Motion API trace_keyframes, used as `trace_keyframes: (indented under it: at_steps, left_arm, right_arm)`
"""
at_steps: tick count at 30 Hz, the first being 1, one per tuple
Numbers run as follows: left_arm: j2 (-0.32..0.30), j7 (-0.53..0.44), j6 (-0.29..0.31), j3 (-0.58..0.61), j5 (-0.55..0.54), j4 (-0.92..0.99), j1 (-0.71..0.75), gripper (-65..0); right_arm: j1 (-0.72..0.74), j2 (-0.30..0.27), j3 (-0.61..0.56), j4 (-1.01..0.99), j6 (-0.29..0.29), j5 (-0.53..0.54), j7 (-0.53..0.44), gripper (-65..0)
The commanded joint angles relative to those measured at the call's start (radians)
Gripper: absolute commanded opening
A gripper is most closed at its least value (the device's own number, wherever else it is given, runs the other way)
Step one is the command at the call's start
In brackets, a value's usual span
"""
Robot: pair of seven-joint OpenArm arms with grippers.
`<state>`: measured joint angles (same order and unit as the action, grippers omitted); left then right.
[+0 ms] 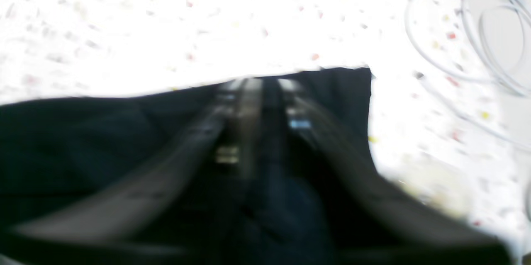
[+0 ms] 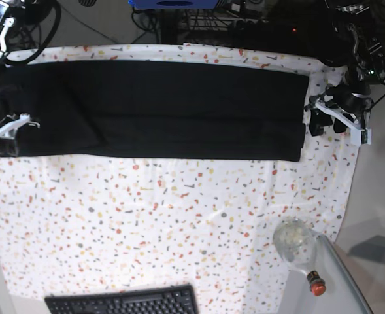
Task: Layout the t-shirt on the table in an organized manner, then fold the t-shirt properly
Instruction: 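Grasp both ends of the strip and pull it taut with both grippers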
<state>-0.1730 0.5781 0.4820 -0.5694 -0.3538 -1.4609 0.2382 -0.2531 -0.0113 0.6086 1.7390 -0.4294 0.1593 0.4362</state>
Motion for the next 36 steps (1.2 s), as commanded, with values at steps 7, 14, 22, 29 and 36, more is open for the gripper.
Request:
trace_keyframes:
  at_steps: [7, 14, 22, 29, 36]
  left_arm:
    - [-0.004, -0.019, 0.194, -0.01, -0.018, 0.197, -0.079, -7.2]
    - [-0.001, -0.02, 0.195, -0.005, -0.017, 0.342, -0.153, -7.2]
    - [0.022, -0.019, 0.192, -0.004, -0.004, 0.388, -0.162, -45.4]
    - [-0.072, -0.022, 0.191, -0.014, -0.012, 0.392, -0.168, -65.0]
    - [-0.073, -0.014, 0.126, -0.091, -0.004, 0.134, -0.061, -65.0]
  right_arm:
    - [-0.015, -0.011, 0.001, 0.019, -0.003, 0.01, -0.024, -30.3]
    - [-0.028, -0.014, 0.003, 0.016, -0.003, 0.009, -0.024, -30.3]
    - [-0.032, -0.013, 0.003, 0.014, -0.003, 0.009, -0.024, -30.3]
    - [-0.044, -0.013, 0.003, 0.014, -0.003, 0.01, -0.024, -30.3]
    - [-0.045, -0.013, 0.003, 0.013, -0.003, 0.009, -0.024, -30.3]
